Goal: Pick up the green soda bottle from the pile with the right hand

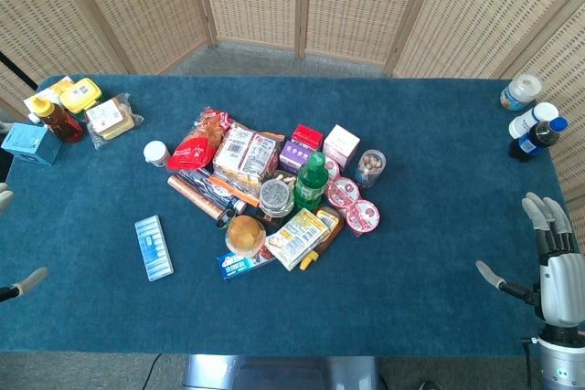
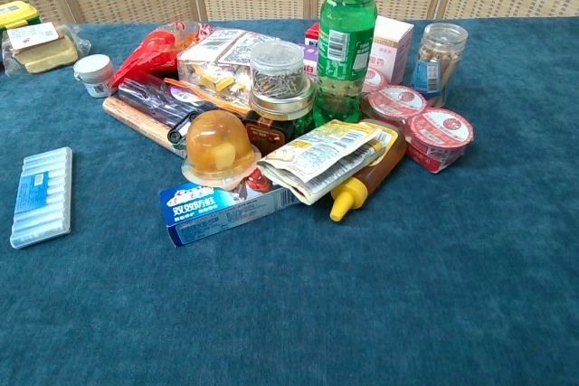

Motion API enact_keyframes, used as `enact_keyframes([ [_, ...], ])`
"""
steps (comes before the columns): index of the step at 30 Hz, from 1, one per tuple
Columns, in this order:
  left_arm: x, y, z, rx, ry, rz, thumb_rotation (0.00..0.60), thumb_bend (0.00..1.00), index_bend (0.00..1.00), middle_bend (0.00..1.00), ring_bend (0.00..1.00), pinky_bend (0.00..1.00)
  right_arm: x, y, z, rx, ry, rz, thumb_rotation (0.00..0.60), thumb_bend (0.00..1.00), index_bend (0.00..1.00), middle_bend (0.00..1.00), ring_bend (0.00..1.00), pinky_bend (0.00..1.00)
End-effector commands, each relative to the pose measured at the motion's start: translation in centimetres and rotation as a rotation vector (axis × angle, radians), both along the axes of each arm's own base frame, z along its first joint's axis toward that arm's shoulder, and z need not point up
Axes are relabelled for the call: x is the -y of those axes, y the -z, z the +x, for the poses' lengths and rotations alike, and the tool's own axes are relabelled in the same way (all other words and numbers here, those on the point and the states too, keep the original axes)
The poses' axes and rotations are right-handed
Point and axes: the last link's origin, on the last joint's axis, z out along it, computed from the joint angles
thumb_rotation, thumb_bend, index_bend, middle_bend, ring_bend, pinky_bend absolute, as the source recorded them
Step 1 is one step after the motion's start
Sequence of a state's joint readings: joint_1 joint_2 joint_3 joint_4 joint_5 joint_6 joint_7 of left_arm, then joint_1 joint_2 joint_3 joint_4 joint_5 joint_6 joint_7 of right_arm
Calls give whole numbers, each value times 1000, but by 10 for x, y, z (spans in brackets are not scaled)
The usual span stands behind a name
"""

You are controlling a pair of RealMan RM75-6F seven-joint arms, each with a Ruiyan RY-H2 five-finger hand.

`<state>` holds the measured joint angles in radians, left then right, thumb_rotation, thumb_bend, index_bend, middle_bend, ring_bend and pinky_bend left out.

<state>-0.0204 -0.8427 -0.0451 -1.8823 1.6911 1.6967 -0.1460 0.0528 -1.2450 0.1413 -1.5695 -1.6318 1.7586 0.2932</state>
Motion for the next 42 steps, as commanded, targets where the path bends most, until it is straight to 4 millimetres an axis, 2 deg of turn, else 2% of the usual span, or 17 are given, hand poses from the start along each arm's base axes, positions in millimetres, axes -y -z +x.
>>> enact_keyframes([
  [1,0,0,0,-1,-1,-1,600,128,0,0,0,0,1,0,-1,3,6,5,600,0,15,0,0,0],
  [11,-1,0,-1,-2,-9,1,600,126,0,0,0,0,12,11,2,98,-18,90,600,0,14,0,0,0],
  [18,-2,1,-2,-7,-18,3,600,127,0,0,0,0,41,40,10,159,-66,181,600,0,18,0,0,0],
  [30,-8,-1,-7,-5,-39,8,600,127,0,0,0,0,89,84,45,253,-85,321,600,0,15,0,0,0],
  [42,-11,-2,-12,-7,-59,10,600,127,0,0,0,0,136,116,80,303,-78,447,600,0,6,0,0,0],
])
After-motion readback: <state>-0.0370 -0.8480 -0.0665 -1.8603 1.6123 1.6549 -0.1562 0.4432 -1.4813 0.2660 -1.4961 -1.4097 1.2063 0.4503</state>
